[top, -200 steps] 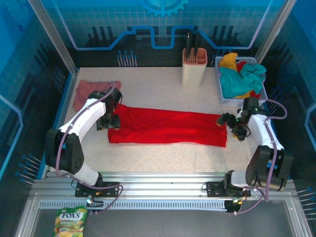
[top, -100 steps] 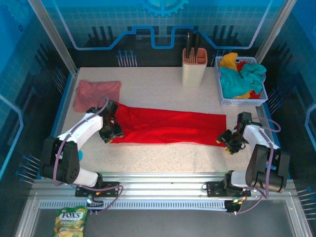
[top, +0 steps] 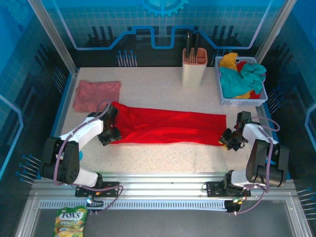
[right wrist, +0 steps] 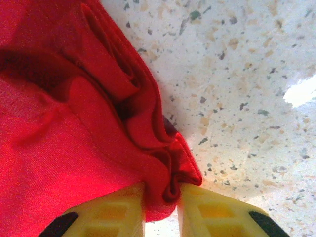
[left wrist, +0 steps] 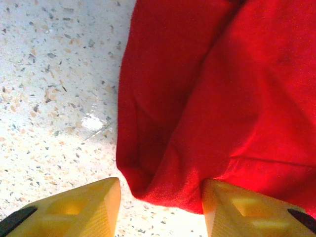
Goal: Fold and stack the t-shirts
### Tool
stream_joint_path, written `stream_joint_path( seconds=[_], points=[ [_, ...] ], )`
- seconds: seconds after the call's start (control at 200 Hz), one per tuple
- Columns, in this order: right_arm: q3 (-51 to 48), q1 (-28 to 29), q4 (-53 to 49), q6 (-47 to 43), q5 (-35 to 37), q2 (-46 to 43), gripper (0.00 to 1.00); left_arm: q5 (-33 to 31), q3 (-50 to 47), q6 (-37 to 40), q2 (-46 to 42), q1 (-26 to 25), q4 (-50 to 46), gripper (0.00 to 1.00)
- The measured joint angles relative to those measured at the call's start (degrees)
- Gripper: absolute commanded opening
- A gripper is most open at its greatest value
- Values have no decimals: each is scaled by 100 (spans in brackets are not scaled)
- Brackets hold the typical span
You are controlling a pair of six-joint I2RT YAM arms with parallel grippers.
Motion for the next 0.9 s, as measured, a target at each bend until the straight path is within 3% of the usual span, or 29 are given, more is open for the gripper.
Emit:
stream_joint_path(
  seconds=[0.09,0.315,0.49,0.64,0.9],
  points=[
    [-2,0,24,-15,9,7,8,-105,-114,-20,-17,2,149,35],
    [0,-59,81,-48,-26,63,1,-326,-149,-103,-17,0,564,23],
    [0,-240,79,-138,-74,63,0,-487,-149,-129,7,2,800,0],
    [22,-468,-15,-278,-107,63,0,-516,-79,-98,118,7,656,0],
    [212,-984,-363,-546,-155,2,0,-820,767,98,157,7,-400,0]
  ],
)
